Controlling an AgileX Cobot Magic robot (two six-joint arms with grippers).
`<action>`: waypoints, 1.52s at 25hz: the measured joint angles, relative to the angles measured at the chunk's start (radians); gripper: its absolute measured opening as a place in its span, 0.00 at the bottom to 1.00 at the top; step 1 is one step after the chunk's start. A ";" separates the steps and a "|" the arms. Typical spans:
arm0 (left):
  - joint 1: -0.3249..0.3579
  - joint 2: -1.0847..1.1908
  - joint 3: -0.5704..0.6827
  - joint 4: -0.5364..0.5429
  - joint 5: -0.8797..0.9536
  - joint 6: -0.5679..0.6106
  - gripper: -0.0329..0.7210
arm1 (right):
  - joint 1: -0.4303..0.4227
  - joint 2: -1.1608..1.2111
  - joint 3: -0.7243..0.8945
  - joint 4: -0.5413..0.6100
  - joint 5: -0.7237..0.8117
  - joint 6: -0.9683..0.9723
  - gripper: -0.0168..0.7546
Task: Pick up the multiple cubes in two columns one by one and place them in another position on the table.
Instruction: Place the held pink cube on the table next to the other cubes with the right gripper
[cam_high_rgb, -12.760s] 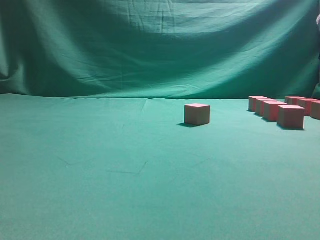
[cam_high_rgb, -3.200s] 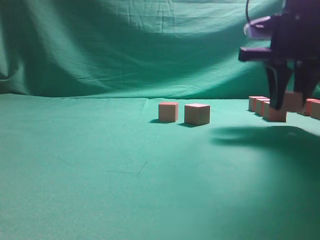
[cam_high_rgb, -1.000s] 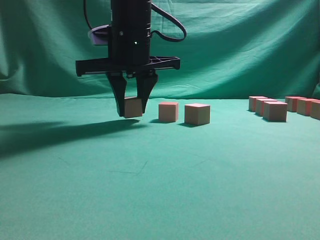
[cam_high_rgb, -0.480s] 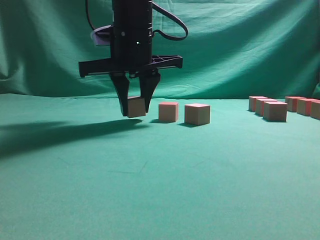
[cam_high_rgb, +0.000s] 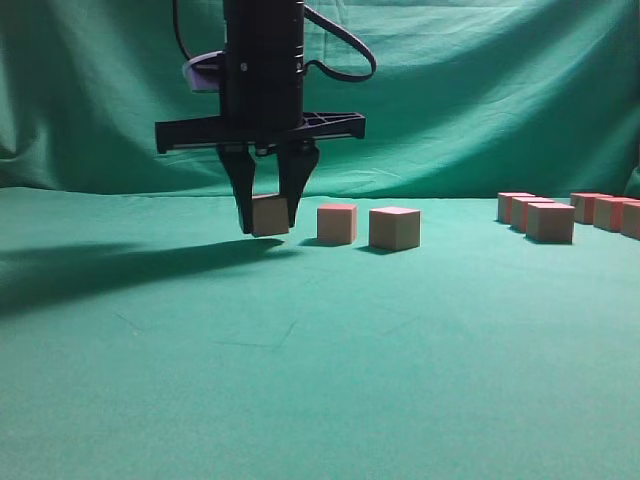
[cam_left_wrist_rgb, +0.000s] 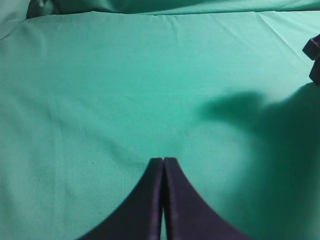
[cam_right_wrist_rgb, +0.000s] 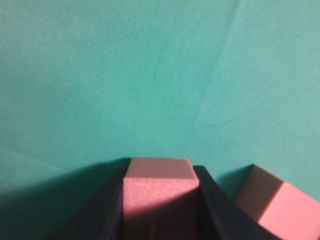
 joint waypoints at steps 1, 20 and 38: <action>0.000 0.000 0.000 0.000 0.000 0.000 0.04 | 0.000 0.000 0.000 0.002 0.004 0.000 0.36; 0.000 0.000 0.000 0.000 0.000 0.000 0.04 | 0.000 0.012 -0.002 0.005 0.001 -0.021 0.46; 0.000 0.000 0.000 0.000 0.000 0.000 0.04 | 0.000 0.013 -0.047 -0.003 -0.001 -0.071 0.49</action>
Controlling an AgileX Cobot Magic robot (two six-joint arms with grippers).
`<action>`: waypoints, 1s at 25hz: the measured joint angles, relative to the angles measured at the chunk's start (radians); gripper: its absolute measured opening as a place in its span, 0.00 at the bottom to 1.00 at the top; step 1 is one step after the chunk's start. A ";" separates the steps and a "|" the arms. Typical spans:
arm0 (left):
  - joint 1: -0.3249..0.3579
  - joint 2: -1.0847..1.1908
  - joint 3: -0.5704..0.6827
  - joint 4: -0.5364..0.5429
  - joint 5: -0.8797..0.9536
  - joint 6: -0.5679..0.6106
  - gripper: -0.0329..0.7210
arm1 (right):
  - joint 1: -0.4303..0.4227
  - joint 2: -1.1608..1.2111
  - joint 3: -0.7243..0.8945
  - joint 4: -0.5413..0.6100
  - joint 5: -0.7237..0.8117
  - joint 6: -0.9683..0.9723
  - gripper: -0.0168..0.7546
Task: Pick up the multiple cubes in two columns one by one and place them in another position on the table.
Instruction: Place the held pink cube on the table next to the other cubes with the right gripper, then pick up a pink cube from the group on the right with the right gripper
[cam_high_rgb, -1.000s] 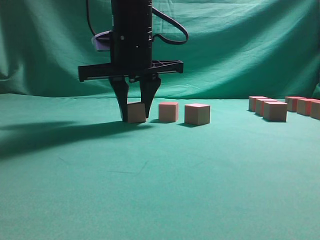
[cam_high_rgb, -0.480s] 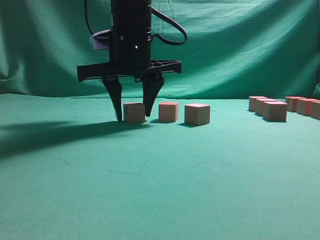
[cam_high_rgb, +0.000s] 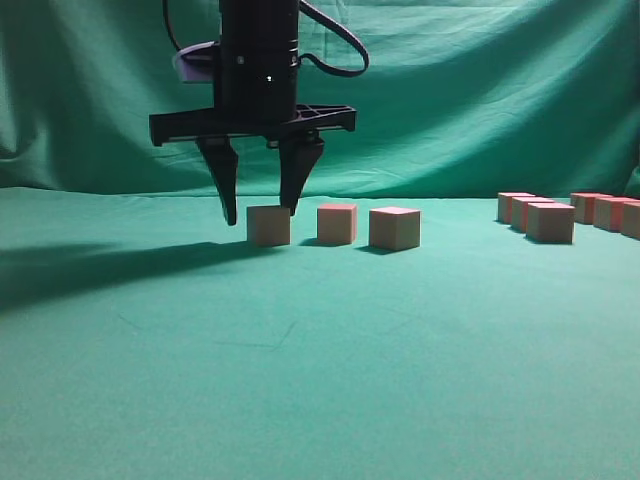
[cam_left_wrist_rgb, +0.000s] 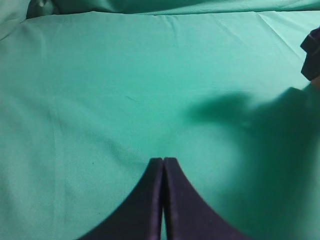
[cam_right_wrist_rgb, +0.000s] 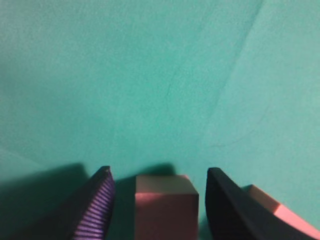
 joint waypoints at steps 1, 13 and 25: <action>0.000 0.000 0.000 0.000 0.000 0.000 0.04 | 0.000 0.000 -0.005 -0.005 0.000 -0.002 0.49; 0.000 0.000 0.000 0.000 0.000 0.000 0.04 | 0.000 -0.067 -0.152 -0.081 0.083 -0.067 0.49; 0.000 0.000 0.000 0.000 0.000 0.000 0.04 | -0.180 -0.531 0.132 -0.070 0.093 -0.161 0.49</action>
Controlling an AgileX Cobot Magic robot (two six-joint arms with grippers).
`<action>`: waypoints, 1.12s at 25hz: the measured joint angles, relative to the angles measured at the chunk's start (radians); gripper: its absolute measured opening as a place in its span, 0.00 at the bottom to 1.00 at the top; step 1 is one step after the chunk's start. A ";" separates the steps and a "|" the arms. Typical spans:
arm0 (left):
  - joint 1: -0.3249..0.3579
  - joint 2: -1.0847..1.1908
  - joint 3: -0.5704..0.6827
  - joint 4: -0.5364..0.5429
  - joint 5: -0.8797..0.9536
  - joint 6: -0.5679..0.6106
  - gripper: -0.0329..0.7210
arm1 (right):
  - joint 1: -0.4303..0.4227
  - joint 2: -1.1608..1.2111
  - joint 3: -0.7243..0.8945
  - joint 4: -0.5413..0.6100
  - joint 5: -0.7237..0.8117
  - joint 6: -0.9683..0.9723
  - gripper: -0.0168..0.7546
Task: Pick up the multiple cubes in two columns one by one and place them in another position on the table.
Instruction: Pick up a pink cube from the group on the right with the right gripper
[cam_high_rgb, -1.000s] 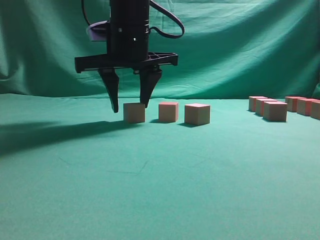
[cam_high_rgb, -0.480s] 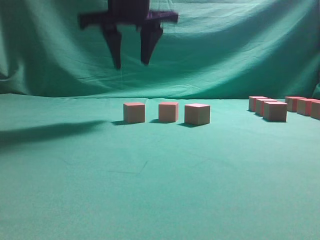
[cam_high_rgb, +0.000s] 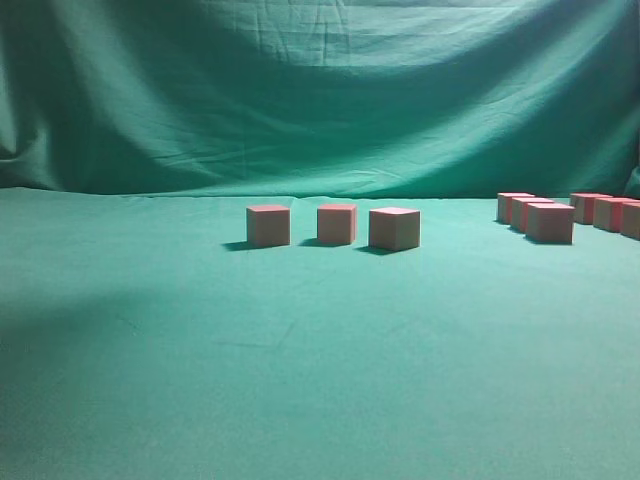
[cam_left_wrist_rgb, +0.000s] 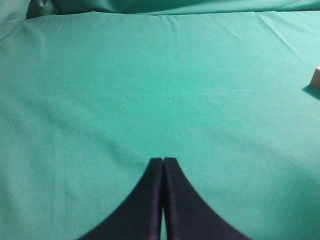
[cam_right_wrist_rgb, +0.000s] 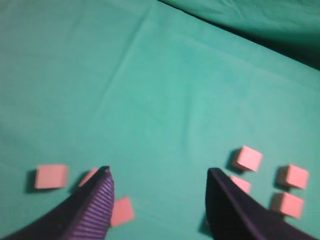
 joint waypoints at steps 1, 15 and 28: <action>0.000 0.000 0.000 0.000 0.000 0.000 0.04 | -0.035 -0.030 0.058 0.000 0.000 0.000 0.49; 0.000 0.000 0.000 0.000 0.000 0.000 0.04 | -0.446 -0.121 0.641 0.133 -0.106 -0.005 0.49; 0.000 0.000 0.000 0.000 0.000 0.000 0.04 | -0.498 -0.028 0.720 0.145 -0.328 -0.055 0.72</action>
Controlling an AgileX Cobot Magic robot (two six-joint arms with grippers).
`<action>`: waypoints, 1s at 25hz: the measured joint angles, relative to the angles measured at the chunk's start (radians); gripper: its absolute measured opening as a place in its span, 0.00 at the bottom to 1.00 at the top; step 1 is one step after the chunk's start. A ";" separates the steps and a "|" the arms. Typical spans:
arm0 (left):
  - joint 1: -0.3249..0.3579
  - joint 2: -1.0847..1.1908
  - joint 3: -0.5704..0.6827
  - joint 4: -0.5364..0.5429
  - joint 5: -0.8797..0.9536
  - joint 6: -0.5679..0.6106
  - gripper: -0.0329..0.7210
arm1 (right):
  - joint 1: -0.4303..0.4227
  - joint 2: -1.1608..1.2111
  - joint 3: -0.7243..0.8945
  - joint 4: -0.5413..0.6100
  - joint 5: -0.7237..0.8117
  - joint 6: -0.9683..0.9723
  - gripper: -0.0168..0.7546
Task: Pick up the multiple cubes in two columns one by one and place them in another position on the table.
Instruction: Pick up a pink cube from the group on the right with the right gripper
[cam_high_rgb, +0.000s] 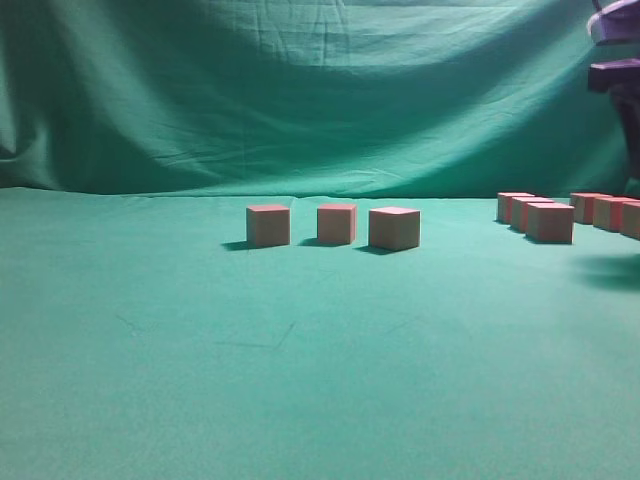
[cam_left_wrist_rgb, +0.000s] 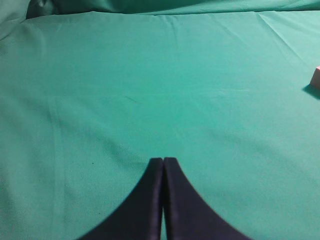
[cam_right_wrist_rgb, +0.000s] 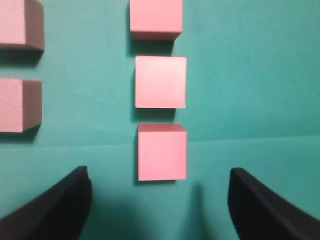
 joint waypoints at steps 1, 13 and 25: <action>0.000 0.000 0.000 0.000 0.000 0.000 0.04 | 0.000 0.010 0.000 0.000 -0.002 0.000 0.75; 0.000 0.000 0.000 0.000 0.000 0.000 0.04 | 0.000 0.115 0.000 -0.002 -0.053 -0.002 0.68; 0.000 0.000 0.000 0.000 0.000 0.000 0.04 | 0.000 0.126 0.000 -0.002 -0.050 -0.002 0.36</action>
